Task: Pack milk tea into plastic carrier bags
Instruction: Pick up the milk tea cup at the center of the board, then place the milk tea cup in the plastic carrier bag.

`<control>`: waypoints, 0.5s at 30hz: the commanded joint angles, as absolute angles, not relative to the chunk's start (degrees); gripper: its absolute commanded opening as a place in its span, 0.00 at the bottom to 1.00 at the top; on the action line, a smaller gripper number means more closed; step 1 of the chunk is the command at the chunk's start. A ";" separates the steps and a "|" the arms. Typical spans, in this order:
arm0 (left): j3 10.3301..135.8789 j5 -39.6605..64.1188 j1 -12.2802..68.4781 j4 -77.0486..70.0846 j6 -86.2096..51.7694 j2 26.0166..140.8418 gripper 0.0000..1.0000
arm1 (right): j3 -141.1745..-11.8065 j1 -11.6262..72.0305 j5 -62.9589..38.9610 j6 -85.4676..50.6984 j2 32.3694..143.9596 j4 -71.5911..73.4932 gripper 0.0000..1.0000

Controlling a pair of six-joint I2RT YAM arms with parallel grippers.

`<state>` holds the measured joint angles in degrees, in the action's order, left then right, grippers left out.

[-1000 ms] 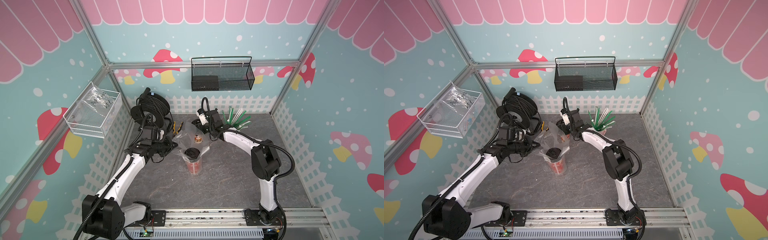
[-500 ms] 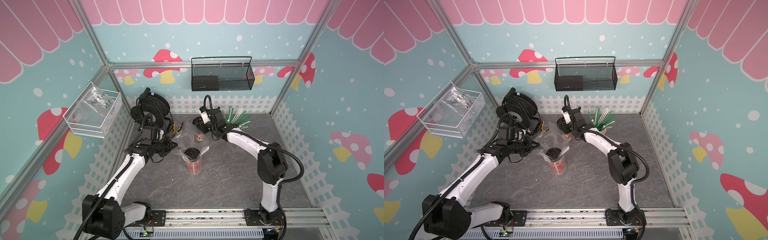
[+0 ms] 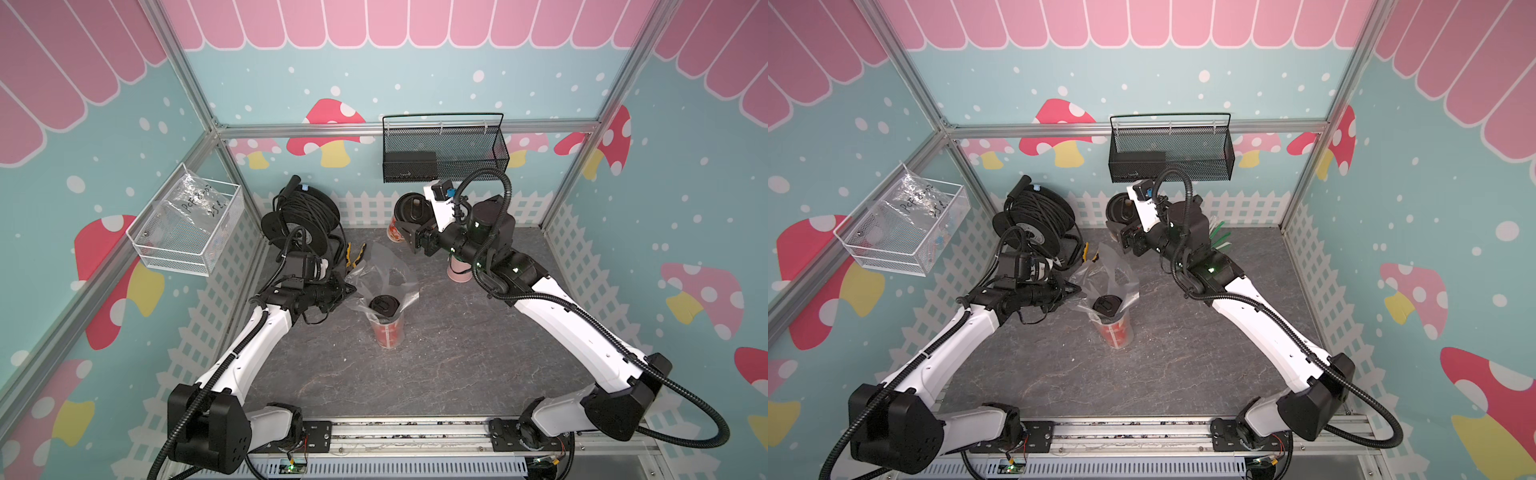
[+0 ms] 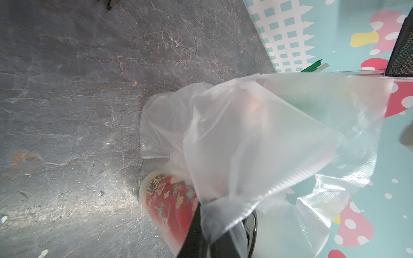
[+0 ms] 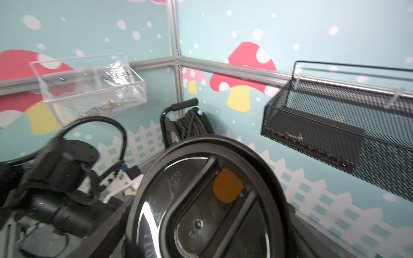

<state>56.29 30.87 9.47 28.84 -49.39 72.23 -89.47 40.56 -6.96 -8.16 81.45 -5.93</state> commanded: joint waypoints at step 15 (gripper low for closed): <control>57.39 31.62 9.10 26.48 -51.07 72.31 0.06 | -81.46 45.88 -11.93 -11.43 87.34 -1.58 0.80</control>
